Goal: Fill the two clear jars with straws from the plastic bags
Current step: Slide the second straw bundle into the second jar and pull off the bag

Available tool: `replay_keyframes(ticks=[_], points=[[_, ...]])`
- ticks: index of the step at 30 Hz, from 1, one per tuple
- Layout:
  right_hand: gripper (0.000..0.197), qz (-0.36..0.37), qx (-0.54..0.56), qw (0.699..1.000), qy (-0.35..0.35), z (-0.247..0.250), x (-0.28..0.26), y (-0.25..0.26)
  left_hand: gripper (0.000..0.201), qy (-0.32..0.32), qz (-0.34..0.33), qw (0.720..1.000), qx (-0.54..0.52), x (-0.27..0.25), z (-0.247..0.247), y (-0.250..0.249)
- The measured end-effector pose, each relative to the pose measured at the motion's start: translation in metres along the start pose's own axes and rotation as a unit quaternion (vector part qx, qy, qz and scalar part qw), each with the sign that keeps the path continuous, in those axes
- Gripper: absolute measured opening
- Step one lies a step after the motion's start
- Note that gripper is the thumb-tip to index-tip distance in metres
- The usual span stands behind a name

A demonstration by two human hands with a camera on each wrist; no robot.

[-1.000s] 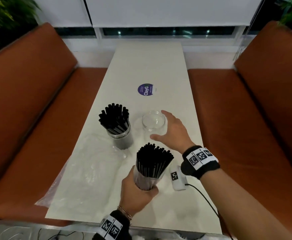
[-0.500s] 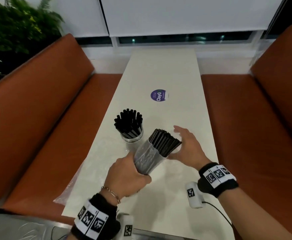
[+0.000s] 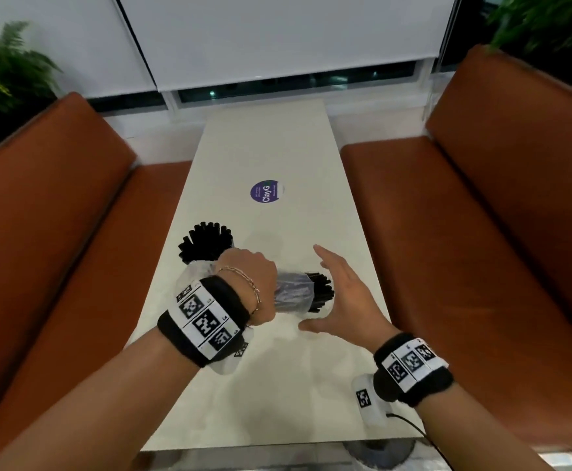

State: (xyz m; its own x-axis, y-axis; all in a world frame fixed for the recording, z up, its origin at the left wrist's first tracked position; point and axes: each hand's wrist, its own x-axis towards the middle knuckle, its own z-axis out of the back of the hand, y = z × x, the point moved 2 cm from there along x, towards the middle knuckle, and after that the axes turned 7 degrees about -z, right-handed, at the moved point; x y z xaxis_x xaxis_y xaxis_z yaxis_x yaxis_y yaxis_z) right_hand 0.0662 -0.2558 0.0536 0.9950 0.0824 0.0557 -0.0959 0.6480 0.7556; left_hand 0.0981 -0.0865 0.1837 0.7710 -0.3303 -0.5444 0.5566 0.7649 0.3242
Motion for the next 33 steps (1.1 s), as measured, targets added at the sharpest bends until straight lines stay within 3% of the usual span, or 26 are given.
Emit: replay_keyframes(ticks=[6, 10, 11, 14, 16, 17, 22, 28, 33], points=[[0.130, -0.026, -0.019, 0.999, 0.036, -0.015, 0.006, 0.002, 0.037, 0.032, -0.019, 0.996, 0.080, 0.015, 0.022, -0.021], [0.103, -0.058, -0.006, 0.998, 0.016, -0.027, 0.010, -0.004, 0.024, 0.010, -0.019, 0.999, 0.038, 0.024, 0.018, -0.021], [0.095, -0.056, -0.008, 0.998, 0.008, -0.030, 0.011, -0.005, 0.033, -0.004, -0.027, 0.999, 0.017, 0.025, 0.018, -0.020], [0.087, -0.043, -0.015, 0.999, -0.005, -0.037, 0.013, -0.010, 0.026, 0.007, -0.069, 0.997, -0.015, 0.015, 0.030, -0.017], [0.088, -0.045, -0.014, 0.999, -0.012, -0.040, 0.015, -0.014, 0.066, 0.017, -0.094, 0.995, -0.015, 0.010, 0.040, -0.013], [0.088, -0.048, -0.009, 0.999, -0.014, -0.040, 0.015, -0.015, 0.074, 0.014, -0.098, 0.995, -0.028, 0.008, 0.046, -0.011], [0.086, -0.085, 0.026, 0.996, -0.021, -0.042, 0.014, -0.014, 0.063, -0.007, -0.123, 0.992, 0.002, 0.002, 0.063, -0.014], [0.079, -0.113, 0.062, 0.991, -0.048, -0.041, 0.013, -0.010, 0.110, -0.062, -0.144, 0.988, 0.006, -0.013, 0.088, -0.009], [0.078, -0.109, 0.071, 0.990, -0.060, -0.042, 0.011, -0.008, 0.125, -0.130, -0.072, 0.972, -0.183, -0.046, 0.084, 0.057]])
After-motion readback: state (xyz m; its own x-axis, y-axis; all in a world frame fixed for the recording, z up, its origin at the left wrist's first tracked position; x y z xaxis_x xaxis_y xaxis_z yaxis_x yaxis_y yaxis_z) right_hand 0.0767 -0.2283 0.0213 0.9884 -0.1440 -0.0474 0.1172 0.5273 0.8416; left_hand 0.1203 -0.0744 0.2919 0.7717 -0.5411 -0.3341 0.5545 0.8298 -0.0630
